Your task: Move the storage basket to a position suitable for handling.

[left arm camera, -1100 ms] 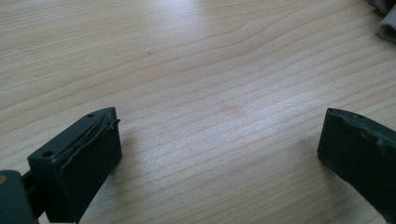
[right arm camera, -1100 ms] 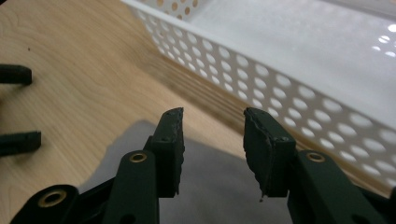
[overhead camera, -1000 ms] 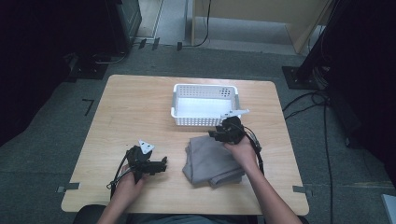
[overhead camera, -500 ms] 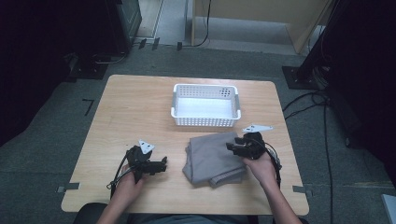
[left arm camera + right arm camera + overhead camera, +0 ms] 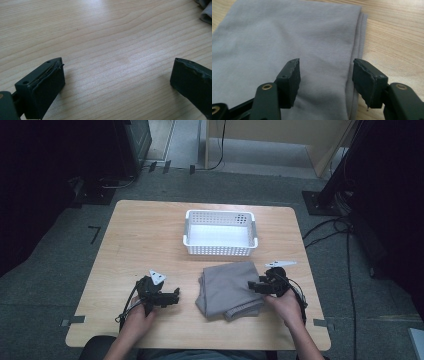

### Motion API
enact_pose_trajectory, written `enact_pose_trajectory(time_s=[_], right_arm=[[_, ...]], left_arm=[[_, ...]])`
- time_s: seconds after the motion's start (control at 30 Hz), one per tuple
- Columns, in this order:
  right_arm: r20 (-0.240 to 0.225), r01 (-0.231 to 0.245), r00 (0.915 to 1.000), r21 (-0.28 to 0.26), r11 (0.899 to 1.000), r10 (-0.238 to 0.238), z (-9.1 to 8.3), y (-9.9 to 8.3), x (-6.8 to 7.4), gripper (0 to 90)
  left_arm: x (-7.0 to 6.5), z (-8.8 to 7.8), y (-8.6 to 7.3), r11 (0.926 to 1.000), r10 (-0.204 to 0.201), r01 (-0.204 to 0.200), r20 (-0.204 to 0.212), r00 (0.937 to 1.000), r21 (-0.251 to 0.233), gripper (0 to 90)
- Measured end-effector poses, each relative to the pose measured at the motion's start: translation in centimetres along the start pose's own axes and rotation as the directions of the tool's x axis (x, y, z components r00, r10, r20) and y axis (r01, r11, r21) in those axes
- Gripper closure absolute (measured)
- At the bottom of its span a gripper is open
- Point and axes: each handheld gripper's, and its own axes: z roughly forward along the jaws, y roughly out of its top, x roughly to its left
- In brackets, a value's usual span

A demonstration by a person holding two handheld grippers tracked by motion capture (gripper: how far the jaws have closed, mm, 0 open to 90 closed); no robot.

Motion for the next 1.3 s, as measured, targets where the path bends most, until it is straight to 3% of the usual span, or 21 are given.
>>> enact_pose_trajectory(time_s=[0.27,0.4,0.6,0.87,1.1,1.2,1.3], right_arm=[[0.011,-0.06,0.9982,0.052,0.997,0.06,0.9,0.3,-0.8,25.5],[0.013,-0.078,0.9969,0.056,0.995,0.077,1.2,0.5,-0.7,24.1],[-0.033,-0.068,0.9969,0.095,0.993,0.072,1.5,0.7,0.6,30.3],[-0.003,-0.062,0.998,0.119,0.991,0.063,1.8,1.1,1.7,46.6],[0.001,-0.047,0.9989,0.12,0.992,0.048,2.0,1.1,1.9,60.9],[-0.002,-0.053,0.9985,0.122,0.991,0.054,2.0,1.1,2.0,61.7],[-0.008,-0.077,0.9969,0.13,0.989,0.079,2.1,1.3,2.0,54.8]], left_arm=[[0.0,0.0,0.0,1.0,-0.001,0.001,0.0,1.0,-0.001,0.0],[0.0,0.0,0.0,1.0,-0.002,0.002,0.0,1.0,-0.001,0.0],[0.0,0.0,0.0,1.0,-0.001,0.001,0.0,1.0,-0.001,0.0],[0.0,0.0,0.0,1.0,-0.001,0.001,0.0,1.0,-0.002,0.0],[0.0,0.0,0.0,1.0,-0.001,0.001,0.0,1.0,-0.002,0.0],[0.0,0.0,0.0,1.0,-0.001,0.001,0.0,1.0,-0.001,0.0],[0.0,0.0,0.0,1.0,-0.002,0.002,0.0,1.0,-0.001,0.0]])
